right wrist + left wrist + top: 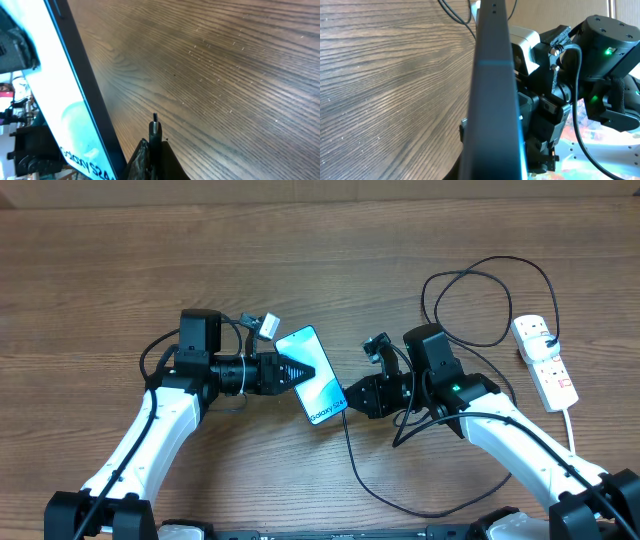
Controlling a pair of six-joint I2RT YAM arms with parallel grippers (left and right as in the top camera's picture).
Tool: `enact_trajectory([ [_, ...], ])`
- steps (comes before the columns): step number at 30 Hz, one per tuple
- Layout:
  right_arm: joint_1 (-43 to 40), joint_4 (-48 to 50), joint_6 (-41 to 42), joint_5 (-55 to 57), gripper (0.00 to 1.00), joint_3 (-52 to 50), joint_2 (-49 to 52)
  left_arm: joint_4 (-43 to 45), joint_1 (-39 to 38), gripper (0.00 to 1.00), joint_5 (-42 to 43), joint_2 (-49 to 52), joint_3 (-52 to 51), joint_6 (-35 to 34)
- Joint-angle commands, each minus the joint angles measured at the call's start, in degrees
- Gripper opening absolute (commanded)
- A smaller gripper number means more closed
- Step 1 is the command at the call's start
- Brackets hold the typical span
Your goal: Plug charger to phone and switch on socket
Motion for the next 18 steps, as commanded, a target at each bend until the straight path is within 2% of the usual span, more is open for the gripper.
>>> enact_trajectory([
  [1, -0.3, 0.4, 0.7, -4.3, 0.04, 1.0, 0.1, 0.4, -0.2, 0.04, -2.5, 0.0, 0.5, -2.6],
  [5, -0.1, 0.4, 2.9, -4.6, 0.04, 1.0, 0.1, 0.4, -0.2, 0.04, -6.4, 0.0, 0.5, -5.6],
  [14, 0.2, 0.4, 3.0, -5.4, 0.04, 1.0, 0.1, 1.0, -0.1, 0.04, -6.8, 0.0, 0.5, -5.8],
  [18, 0.2, 0.5, 3.0, -6.0, 0.04, 1.0, 0.1, 1.1, -0.1, 0.04, -9.4, 0.0, 0.5, -8.4],
])
